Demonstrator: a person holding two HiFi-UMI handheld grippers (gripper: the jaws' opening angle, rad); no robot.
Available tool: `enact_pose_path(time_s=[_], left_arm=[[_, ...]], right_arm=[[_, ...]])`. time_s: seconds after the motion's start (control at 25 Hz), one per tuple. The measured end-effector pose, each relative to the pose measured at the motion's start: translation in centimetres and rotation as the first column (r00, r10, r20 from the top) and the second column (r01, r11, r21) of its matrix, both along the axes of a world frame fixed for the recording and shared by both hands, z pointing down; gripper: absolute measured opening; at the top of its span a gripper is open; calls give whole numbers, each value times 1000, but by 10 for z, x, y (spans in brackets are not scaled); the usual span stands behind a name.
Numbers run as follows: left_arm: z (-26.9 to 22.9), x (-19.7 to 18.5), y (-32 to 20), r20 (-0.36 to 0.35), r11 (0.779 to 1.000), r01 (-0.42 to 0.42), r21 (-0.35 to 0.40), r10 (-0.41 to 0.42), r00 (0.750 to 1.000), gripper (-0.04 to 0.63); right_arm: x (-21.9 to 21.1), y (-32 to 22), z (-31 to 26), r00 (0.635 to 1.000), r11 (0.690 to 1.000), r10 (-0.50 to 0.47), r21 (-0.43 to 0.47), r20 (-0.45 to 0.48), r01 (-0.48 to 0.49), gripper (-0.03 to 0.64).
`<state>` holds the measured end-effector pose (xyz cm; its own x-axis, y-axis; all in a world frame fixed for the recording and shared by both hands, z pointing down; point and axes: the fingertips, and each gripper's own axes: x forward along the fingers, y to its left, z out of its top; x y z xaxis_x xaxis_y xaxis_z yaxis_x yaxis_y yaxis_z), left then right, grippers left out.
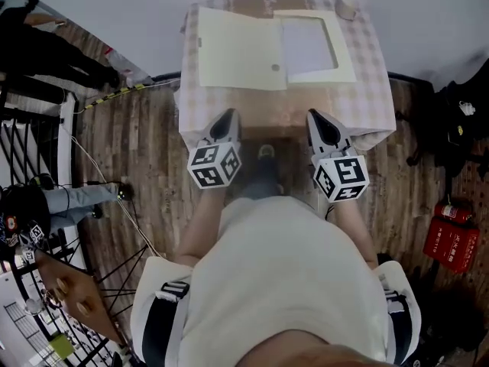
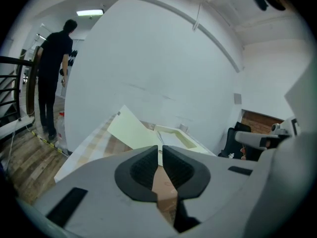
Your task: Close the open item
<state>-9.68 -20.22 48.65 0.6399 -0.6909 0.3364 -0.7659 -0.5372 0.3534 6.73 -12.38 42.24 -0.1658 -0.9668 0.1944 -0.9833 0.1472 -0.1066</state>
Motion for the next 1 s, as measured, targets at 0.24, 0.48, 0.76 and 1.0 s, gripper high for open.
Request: enact_pose_path(time_s=[0.24,0.48,0.76,1.0], left_arm=[[24,-8,-35,29,999,40,-10,-40,999,8],[47,-25,-68,20,993,102,-52,-101,995,54],[59,-38,-97,-9,987,138,-84,-139,990,152],[56,-47,-117,-29,987,129,-91,-132,991,163]], right_arm=[[6,-45,0,999,999,-45,-2,-13,45,0],[6,-91,0,994,994,-104,-21,-39,103,0],[1,-129,-2,986,988,-152,-35,-76,149,0],[-4,-157,-6,979,984,-175,-39,-102,171,0]])
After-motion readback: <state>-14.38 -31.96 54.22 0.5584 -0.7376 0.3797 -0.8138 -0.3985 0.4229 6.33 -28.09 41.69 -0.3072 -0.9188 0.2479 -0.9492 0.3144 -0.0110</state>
